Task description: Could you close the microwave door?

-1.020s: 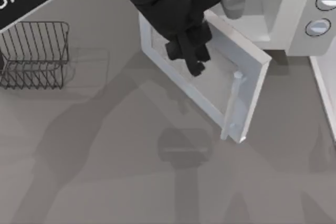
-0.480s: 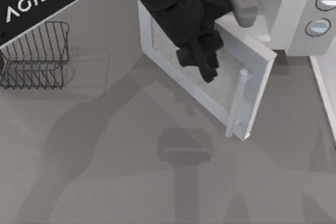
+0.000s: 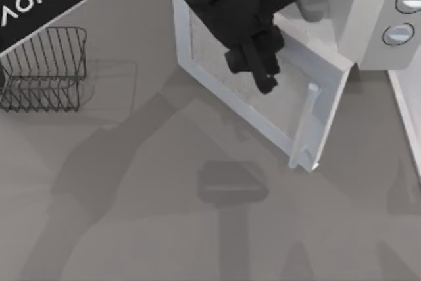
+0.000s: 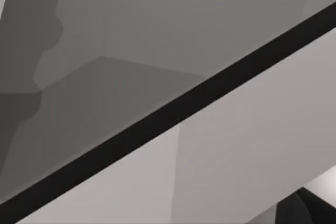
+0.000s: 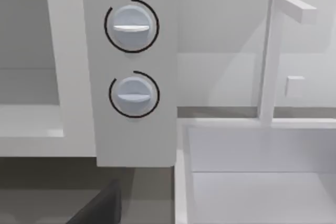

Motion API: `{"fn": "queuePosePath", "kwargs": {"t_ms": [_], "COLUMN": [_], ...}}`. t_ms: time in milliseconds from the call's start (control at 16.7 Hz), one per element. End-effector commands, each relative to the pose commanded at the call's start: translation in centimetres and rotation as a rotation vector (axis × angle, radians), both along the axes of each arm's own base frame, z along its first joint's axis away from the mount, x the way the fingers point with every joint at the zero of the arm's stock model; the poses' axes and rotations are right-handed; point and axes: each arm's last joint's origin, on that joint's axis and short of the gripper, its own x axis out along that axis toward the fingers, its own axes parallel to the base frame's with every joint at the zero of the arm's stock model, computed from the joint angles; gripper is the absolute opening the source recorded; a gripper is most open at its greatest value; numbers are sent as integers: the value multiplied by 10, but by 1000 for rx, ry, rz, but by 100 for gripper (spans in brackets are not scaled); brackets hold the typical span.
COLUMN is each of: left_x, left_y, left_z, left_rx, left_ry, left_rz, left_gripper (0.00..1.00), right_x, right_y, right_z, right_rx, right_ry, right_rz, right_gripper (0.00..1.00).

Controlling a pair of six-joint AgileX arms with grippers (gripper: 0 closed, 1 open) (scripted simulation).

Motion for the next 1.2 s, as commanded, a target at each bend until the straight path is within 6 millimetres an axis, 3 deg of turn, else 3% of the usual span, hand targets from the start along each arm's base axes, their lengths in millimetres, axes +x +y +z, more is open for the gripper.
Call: {"fn": "queuePosePath", "kwargs": {"t_ms": [360, 660, 960, 1200], "left_x": [-5, 1, 1, -18], "left_y": [-15, -18, -18, -40], "left_z": [-19, 1, 0, -4], "left_rx": [52, -4, 0, 13], "left_ry": [75, -8, -4, 33], "left_rz": [-8, 4, 3, -44], "left_gripper": [0, 0, 0, 0], "right_x": [0, 0, 0, 0], "right_y": [0, 0, 0, 0], "right_z": [0, 0, 0, 0], "right_rx": [0, 0, 0, 0], "right_ry": [0, 0, 0, 0], "right_rz": [0, 0, 0, 0], "right_gripper": [100, 100, 100, 100]}}
